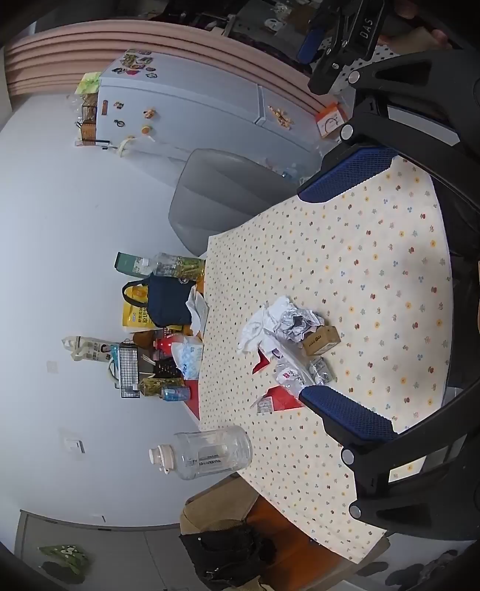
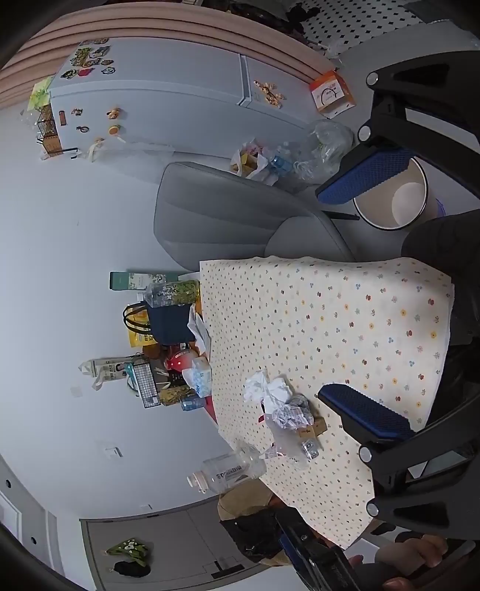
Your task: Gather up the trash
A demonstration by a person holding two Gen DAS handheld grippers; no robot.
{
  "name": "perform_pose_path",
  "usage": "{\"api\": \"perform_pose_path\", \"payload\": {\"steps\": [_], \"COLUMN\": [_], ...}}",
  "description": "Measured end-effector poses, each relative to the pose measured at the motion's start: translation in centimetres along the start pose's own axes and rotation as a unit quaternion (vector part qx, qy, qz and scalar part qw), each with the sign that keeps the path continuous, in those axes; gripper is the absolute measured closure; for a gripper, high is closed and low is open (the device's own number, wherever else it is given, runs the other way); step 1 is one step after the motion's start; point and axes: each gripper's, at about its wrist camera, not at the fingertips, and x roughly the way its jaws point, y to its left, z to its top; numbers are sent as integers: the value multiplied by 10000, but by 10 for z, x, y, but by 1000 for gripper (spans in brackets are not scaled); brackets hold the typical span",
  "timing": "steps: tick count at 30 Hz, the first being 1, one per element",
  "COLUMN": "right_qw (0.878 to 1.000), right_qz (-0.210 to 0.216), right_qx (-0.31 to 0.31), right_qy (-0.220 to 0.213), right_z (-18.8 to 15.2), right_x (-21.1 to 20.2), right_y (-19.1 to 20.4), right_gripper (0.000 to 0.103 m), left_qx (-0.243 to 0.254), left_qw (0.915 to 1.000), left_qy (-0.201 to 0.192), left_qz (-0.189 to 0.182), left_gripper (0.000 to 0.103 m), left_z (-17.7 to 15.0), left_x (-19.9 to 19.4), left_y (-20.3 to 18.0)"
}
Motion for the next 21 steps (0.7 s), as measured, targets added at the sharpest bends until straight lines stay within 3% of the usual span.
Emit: {"api": "perform_pose_path", "payload": {"steps": [21], "right_qw": [10000], "right_qz": [-82], "right_qx": [-16], "right_qy": [-16], "right_z": [-3], "right_x": [3], "right_y": [2], "right_gripper": [8], "left_qx": [-41], "left_qw": [10000], "left_qy": [-34], "left_qz": [-18], "left_gripper": [5], "left_z": [0], "left_x": [-1], "left_y": [0]}}
